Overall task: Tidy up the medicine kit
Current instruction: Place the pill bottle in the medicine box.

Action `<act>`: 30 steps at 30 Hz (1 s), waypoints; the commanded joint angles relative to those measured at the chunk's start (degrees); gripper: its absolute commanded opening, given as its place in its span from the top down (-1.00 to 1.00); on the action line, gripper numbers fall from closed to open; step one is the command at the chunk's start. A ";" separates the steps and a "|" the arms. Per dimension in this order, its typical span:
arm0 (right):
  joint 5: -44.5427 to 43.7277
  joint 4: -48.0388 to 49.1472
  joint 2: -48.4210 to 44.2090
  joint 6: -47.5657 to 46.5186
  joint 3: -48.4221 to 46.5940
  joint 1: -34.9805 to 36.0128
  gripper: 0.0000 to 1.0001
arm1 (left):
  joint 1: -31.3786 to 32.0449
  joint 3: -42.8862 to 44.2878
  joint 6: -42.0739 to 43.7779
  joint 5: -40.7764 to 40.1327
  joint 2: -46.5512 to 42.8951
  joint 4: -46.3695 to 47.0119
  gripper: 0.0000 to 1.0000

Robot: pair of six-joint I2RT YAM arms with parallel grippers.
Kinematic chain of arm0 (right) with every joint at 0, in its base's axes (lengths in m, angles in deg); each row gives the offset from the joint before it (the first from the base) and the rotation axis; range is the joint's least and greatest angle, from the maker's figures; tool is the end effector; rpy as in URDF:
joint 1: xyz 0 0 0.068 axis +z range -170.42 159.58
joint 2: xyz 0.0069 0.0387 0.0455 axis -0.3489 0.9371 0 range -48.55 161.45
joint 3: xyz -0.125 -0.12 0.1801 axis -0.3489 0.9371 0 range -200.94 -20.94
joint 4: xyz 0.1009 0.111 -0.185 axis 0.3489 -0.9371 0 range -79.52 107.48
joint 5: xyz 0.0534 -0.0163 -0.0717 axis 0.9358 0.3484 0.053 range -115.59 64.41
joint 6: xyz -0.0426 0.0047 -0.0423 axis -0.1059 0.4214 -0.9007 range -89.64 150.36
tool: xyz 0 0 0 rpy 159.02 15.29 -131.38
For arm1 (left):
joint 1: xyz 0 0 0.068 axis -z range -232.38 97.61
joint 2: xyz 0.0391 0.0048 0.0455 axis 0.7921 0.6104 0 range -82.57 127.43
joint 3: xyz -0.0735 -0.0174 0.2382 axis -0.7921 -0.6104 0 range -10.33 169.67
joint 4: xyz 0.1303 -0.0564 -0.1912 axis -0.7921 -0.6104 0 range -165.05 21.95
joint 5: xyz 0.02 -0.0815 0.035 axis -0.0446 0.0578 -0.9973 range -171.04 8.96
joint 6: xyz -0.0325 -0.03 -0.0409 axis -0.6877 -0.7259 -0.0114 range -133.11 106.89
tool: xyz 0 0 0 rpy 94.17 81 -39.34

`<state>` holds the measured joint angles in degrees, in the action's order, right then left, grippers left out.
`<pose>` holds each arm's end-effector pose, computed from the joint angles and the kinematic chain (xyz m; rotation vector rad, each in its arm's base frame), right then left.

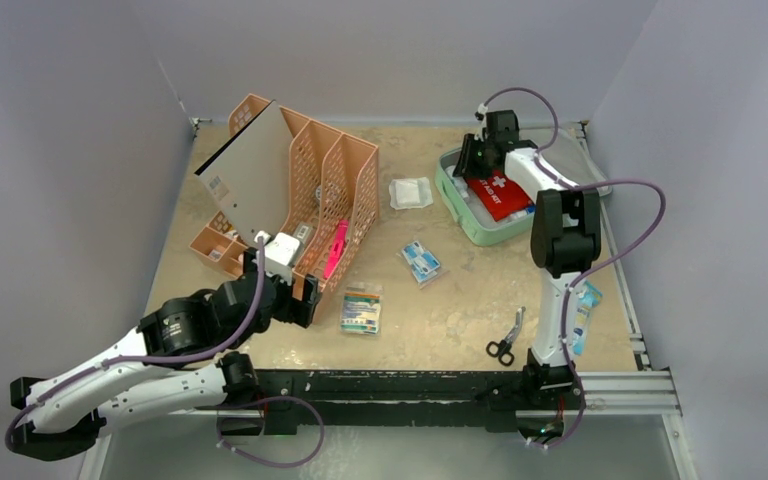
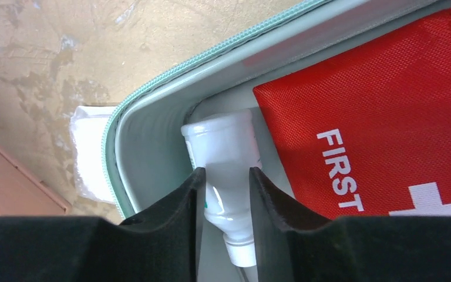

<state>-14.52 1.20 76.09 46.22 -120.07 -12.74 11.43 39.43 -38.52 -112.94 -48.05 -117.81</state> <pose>0.4634 0.0711 0.1922 0.0652 2.3211 0.4318 0.0700 -0.0891 0.3019 0.3866 2.0548 -0.3432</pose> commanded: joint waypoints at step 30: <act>5.80 -10.40 -6.60 0.59 -6.66 -0.30 -0.03 | 0.17 5.65 -19.70 -9.11 6.90 -13.86 -0.74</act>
<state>-8.11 -5.22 77.27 46.85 -125.67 -13.22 11.43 41.52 -51.67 -118.87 -42.98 -126.68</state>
